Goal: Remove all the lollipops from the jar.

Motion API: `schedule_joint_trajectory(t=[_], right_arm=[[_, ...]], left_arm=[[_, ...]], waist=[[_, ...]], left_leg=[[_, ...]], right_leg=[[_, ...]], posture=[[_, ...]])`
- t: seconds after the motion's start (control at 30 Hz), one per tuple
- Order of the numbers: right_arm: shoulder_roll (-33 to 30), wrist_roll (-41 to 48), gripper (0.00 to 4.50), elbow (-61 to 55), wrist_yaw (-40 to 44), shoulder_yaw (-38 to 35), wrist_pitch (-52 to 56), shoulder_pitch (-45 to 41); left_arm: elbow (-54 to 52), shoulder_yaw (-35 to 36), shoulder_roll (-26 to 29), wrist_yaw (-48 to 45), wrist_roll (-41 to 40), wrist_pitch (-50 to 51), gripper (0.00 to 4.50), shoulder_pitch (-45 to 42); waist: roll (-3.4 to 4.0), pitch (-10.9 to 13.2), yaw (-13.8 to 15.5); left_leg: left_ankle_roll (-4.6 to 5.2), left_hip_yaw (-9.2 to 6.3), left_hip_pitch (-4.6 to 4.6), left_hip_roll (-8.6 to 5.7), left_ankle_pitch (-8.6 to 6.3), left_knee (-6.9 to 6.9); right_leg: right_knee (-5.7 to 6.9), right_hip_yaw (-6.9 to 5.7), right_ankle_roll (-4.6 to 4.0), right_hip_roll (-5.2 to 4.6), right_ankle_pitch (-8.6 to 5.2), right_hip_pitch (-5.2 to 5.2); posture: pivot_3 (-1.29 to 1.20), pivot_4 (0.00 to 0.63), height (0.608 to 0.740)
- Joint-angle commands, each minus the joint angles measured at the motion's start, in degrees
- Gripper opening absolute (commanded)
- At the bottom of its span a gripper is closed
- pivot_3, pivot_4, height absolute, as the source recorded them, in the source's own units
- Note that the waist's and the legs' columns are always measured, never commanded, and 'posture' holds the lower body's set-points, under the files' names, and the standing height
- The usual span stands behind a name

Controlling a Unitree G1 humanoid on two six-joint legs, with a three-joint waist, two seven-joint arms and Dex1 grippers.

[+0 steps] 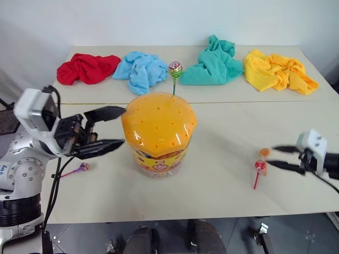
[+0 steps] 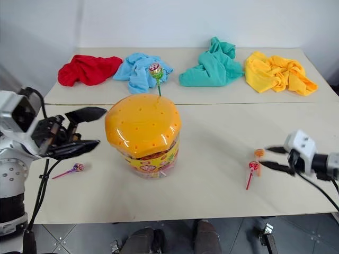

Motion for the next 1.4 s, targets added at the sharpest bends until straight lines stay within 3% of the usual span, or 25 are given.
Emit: schedule_joint_trajectory(t=[0.03,0.2,0.4,0.77,1.07,1.13,1.3,1.4], right_arm=[[0.70,9.53,2.95,-10.79,-2.52,-2.93,9.76,-5.27],[11.90,12.33,2.95,-14.71,-12.05,2.95,16.24,-21.61],[21.24,11.45,2.95,-14.30,-17.26,9.39,23.40,-31.39],[27.69,9.67,2.95,-13.44,-17.70,13.07,26.99,-34.56],[29.84,11.04,0.12,-12.00,-16.93,10.56,26.60,-36.07],[30.08,11.99,0.05,-11.92,-16.31,9.38,26.36,-36.29],[26.42,17.26,0.05,-8.47,-16.59,-1.49,24.91,-39.25],[19.40,14.37,0.05,-6.64,-15.34,-2.86,25.97,-38.63]], left_arm=[[1.48,3.63,-0.61,2.31,-1.42,-0.45,3.79,1.40],[4.79,5.00,-3.47,4.58,-0.20,-2.30,3.79,3.31],[4.11,3.87,-5.07,5.22,0.20,-3.03,3.79,2.70],[2.83,3.25,-6.14,6.14,-0.04,-3.63,3.79,2.64],[2.60,2.99,-6.28,5.96,-0.60,-3.39,3.79,1.36],[2.71,2.79,-6.21,5.65,-0.57,-3.37,3.79,0.94],[1.65,0.77,-3.98,1.11,-0.44,-2.11,3.79,-0.14],[0.64,-0.64,-2.66,-0.67,-0.42,-1.35,3.79,-1.00]], waist=[[0.01,-0.01,0.37],[-0.07,-0.03,1.12],[-0.07,-0.03,1.75],[-0.09,-0.04,1.43],[-0.09,-0.04,1.31],[-0.09,-0.04,1.30],[-0.10,-0.04,1.67],[-0.10,-0.04,1.68]], left_leg=[[-0.02,-0.12,0.00,0.00,0.00,0.02],[-0.11,-0.20,-0.09,-0.03,-0.05,0.05],[-0.09,-0.37,-0.34,-0.08,-0.08,0.04],[-0.01,-0.20,-0.34,-0.12,-0.08,0.05],[-0.03,-0.17,-0.29,-0.11,-0.05,0.05],[-0.03,-0.17,-0.29,-0.11,-0.05,0.05],[-0.02,-0.20,-0.33,-0.14,-0.05,0.05],[0.02,-0.23,-0.34,-0.15,-0.08,0.04]], right_leg=[[0.12,-0.05,0.00,0.00,0.00,-0.01],[0.12,-0.13,-0.01,-0.05,0.00,-0.06],[0.18,-0.24,-0.02,-0.07,0.00,-0.24],[0.19,-0.26,0.01,-0.06,0.01,-0.26],[0.26,-0.22,0.01,-0.05,0.01,-0.26],[0.25,-0.22,0.01,-0.05,0.01,-0.27],[0.24,-0.22,0.01,-0.05,0.01,-0.27],[0.22,-0.22,0.01,-0.06,0.01,-0.27]], posture=[[0.00,0.150,0.740],[0.00,0.150,0.740],[0.00,0.150,0.740],[0.00,0.150,0.740],[0.00,0.150,0.740],[0.00,0.150,0.740],[0.00,0.150,0.740],[0.00,0.150,0.740]])
